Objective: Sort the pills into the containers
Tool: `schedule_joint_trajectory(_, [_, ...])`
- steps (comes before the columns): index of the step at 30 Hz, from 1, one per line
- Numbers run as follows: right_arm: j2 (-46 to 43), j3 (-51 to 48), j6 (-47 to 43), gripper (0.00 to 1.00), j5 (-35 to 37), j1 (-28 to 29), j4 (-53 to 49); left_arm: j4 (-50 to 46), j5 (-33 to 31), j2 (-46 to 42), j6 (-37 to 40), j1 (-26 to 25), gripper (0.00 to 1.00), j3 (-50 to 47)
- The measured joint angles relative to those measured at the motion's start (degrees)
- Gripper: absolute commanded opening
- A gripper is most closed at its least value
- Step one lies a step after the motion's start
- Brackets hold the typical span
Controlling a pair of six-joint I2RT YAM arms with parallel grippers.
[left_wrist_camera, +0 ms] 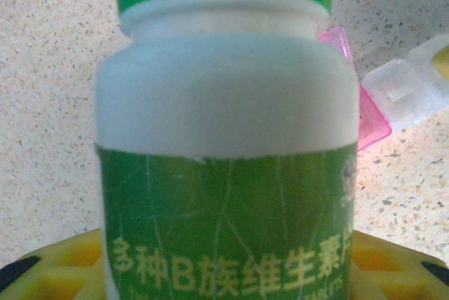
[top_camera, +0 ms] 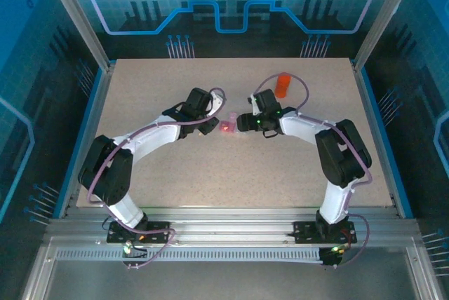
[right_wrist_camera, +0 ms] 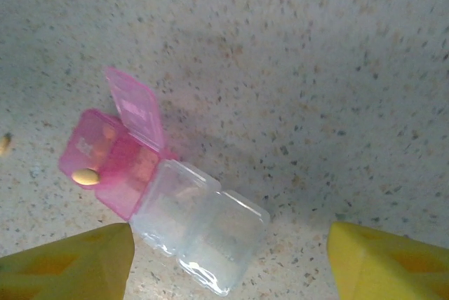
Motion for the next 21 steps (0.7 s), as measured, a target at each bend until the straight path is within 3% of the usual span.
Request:
schedule_joint_trajectory(12, [4.0, 1.1, 5.2, 0.65, -4.2, 0.0, -1.2, 3.4, 5.3, 0.4, -13.1, 3.5, 0.0, -2.7])
schedule_joint_trajectory(21, [4.2, 1.0, 6.0, 0.59, -6.9, 0.0, -0.8, 19.4, 14.3, 0.4, -16.4, 4.2, 0.0, -13.8])
